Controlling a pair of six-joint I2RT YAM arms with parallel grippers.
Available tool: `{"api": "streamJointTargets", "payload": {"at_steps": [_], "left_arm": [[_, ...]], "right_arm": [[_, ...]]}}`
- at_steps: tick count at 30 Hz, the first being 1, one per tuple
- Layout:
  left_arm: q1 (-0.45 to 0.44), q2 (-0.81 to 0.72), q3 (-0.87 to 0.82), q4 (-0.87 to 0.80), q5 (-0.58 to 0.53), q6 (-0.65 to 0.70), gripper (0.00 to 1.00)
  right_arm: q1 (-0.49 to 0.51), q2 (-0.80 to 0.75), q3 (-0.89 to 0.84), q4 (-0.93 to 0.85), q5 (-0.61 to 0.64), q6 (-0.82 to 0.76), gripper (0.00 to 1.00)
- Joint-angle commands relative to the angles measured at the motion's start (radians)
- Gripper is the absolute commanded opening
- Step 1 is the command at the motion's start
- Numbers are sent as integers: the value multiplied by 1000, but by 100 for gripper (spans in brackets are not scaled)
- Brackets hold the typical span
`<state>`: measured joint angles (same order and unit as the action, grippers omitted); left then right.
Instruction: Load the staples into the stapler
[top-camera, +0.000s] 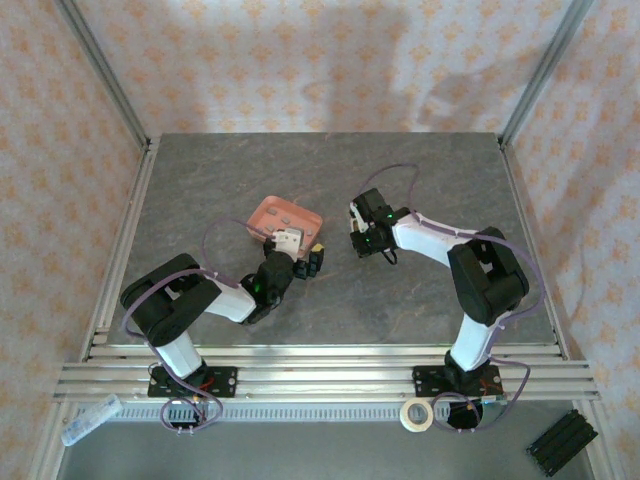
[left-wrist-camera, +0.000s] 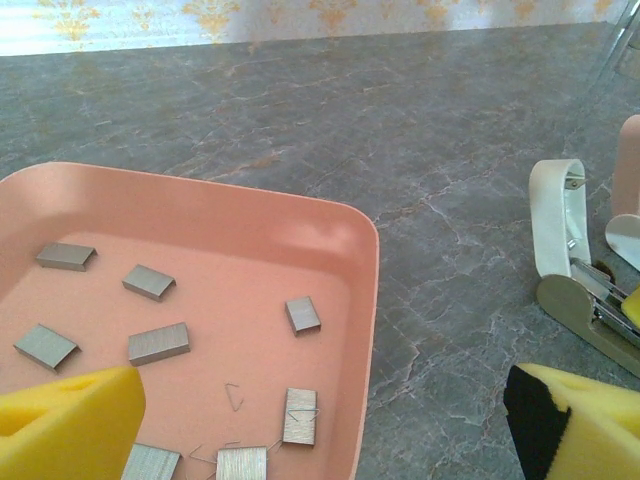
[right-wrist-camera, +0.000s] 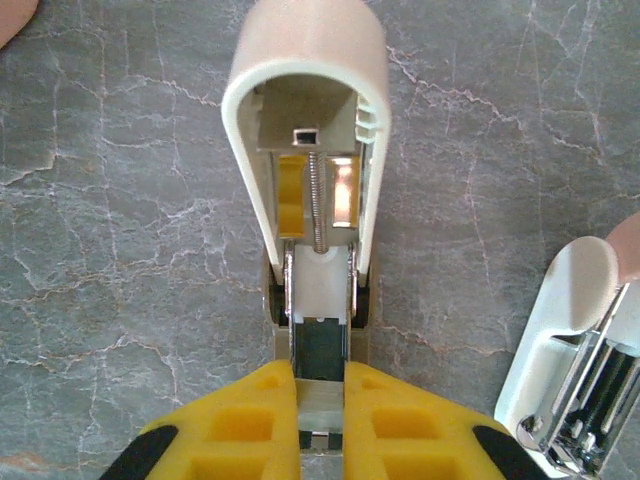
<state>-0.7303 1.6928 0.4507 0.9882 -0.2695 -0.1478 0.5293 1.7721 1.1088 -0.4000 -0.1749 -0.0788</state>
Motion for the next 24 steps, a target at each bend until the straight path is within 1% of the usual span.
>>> {"api": "streamJointTargets", "payload": {"at_steps": [1, 10, 17, 24], "left_arm": [[8, -18, 19, -6, -10, 23, 94], [8, -51, 9, -13, -13, 23, 94], [8, -90, -4, -50, -28, -1, 95], [10, -135, -37, -61, -59, -31, 95]], "right_arm": [[-3, -1, 20, -35, 24, -1, 19], [-3, -65, 33, -28, 2, 12, 25], [-6, -123, 34, -47, 17, 23, 25], [-6, -121, 54, -72, 10, 36, 25]]}}
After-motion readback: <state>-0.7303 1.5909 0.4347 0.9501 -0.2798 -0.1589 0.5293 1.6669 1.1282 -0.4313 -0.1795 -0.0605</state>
